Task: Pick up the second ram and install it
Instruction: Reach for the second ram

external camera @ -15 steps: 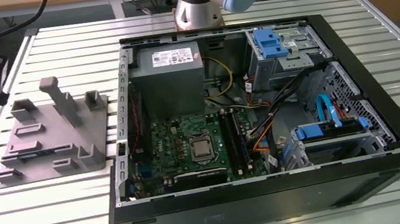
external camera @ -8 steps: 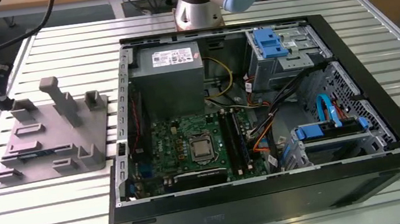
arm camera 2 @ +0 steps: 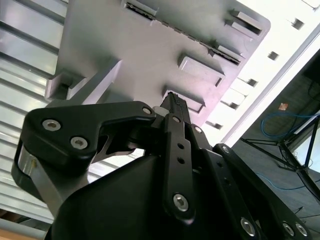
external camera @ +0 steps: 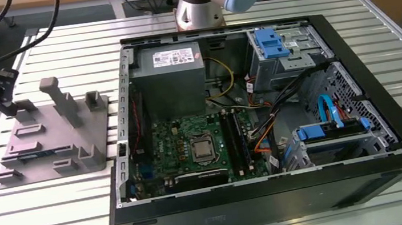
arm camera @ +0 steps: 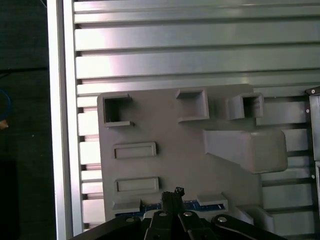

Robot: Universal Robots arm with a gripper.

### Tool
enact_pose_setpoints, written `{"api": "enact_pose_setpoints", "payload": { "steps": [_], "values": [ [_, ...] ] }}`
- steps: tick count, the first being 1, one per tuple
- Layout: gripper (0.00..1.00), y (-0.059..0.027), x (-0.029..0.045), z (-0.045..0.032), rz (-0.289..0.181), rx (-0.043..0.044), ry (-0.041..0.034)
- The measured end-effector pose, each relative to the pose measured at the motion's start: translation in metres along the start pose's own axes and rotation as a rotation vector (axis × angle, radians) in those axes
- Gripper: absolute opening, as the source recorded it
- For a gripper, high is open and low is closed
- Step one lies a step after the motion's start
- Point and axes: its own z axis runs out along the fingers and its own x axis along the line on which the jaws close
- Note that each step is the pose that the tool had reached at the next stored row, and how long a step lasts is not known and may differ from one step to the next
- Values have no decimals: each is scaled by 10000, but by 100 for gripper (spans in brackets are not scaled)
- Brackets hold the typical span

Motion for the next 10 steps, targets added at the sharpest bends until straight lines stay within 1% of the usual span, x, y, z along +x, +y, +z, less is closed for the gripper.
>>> {"api": "enact_pose_setpoints", "payload": {
  "steps": [10],
  "values": [
    [10, -10, 7, 182, 1, 2, 17]
  ]
}}
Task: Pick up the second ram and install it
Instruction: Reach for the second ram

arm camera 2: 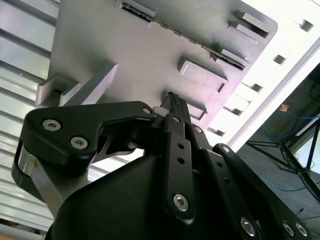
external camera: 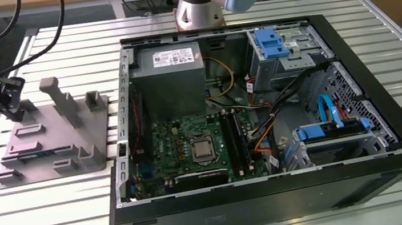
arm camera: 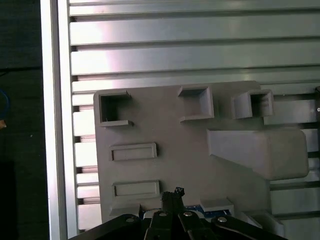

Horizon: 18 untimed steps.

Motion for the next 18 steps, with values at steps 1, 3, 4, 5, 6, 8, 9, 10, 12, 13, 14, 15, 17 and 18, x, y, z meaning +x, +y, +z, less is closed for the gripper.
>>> {"api": "enact_pose_setpoints", "payload": {
  "steps": [1, 3, 4, 5, 6, 8, 9, 10, 12, 13, 14, 15, 17, 18],
  "values": [
    [10, -1, 1, 18, 0, 0, 2],
    [10, -2, 2, 53, 0, 1, 6],
    [10, -3, 3, 72, 0, 0, 7],
    [10, -4, 3, 90, 0, 1, 9],
    [10, -5, 4, 109, 1, 1, 10],
    [10, -6, 5, 146, 1, 0, 13],
    [10, -7, 6, 163, 0, 0, 15],
    [10, -8, 6, 181, 0, 0, 17],
    [10, -10, 8, 217, 1, 1, 22],
    [10, -11, 8, 236, 1, 1, 23],
    [10, -12, 9, 255, 1, 2, 26],
    [10, -12, 10, 273, 1, 2, 28],
    [10, -14, 11, 308, 2, 2, 32],
    [10, -15, 12, 326, 1, 2, 32]
  ]
}}
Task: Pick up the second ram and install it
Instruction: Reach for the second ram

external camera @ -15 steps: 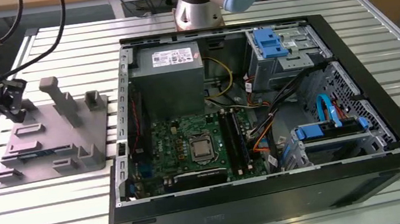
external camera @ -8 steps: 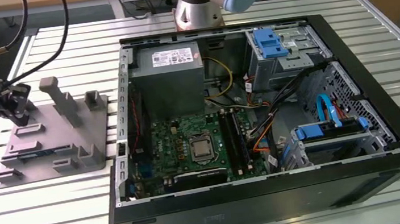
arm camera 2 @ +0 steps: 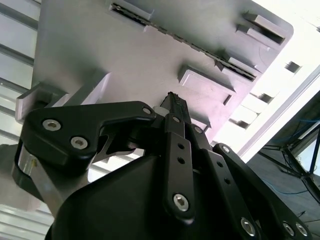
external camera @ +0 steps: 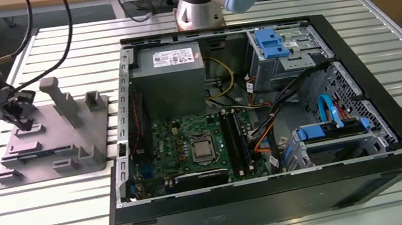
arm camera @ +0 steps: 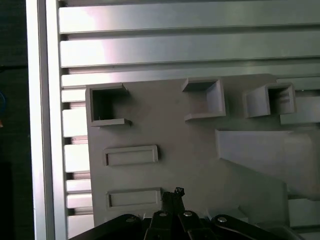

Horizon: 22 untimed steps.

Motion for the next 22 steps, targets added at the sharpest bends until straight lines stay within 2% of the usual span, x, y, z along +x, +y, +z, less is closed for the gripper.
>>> {"api": "enact_pose_setpoints", "payload": {
  "steps": [6, 8, 9, 11, 12, 14, 15, 16, 18, 19, 22],
  "values": [
    [10, -5, 6, 99, -1, 3, 3],
    [10, -6, 20, 101, -5, 54, -2],
    [10, -6, 23, 100, -22, 180, -10],
    [10, -6, 31, 100, -59, 527, -36],
    [10, -7, 34, 102, -85, 673, -48],
    [10, -9, 48, 103, -124, 705, -47],
    [10, -11, 54, 103, -130, 671, -45],
    [10, -13, 62, 104, -132, 544, -36],
    [10, -22, 70, 105, -120, 171, -11],
    [10, -33, 74, 105, -115, 17, 0],
    [10, -114, 78, 110, -129, -9, 2]
  ]
}}
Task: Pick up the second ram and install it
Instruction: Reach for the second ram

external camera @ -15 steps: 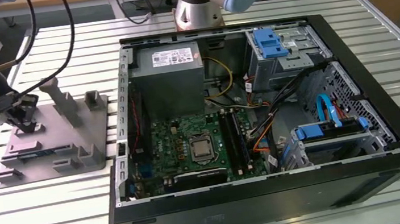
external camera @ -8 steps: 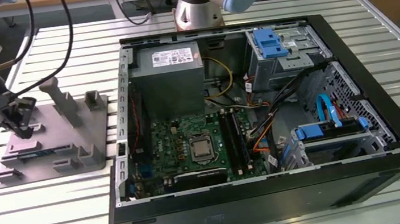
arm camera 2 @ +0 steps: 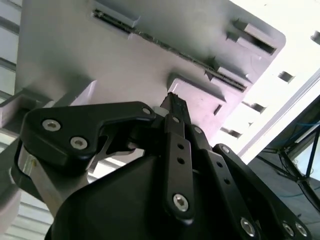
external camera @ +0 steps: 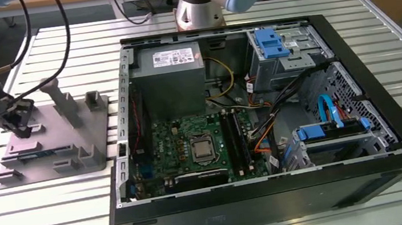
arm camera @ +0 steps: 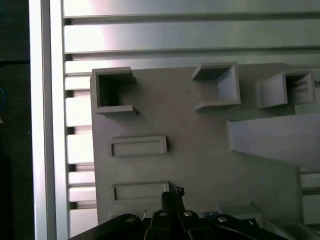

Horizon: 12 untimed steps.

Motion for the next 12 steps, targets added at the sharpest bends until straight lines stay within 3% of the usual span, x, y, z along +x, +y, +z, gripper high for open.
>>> {"api": "enact_pose_setpoints", "payload": {
  "steps": [3, 9, 11, 12],
  "values": [
    [10, -56, -3, 4, -34, 14, 0],
    [10, -74, -3, 16, -185, 451, -15],
    [10, -74, -4, 17, -227, 548, -21],
    [10, -74, -4, 17, -229, 549, -15]
  ]
}}
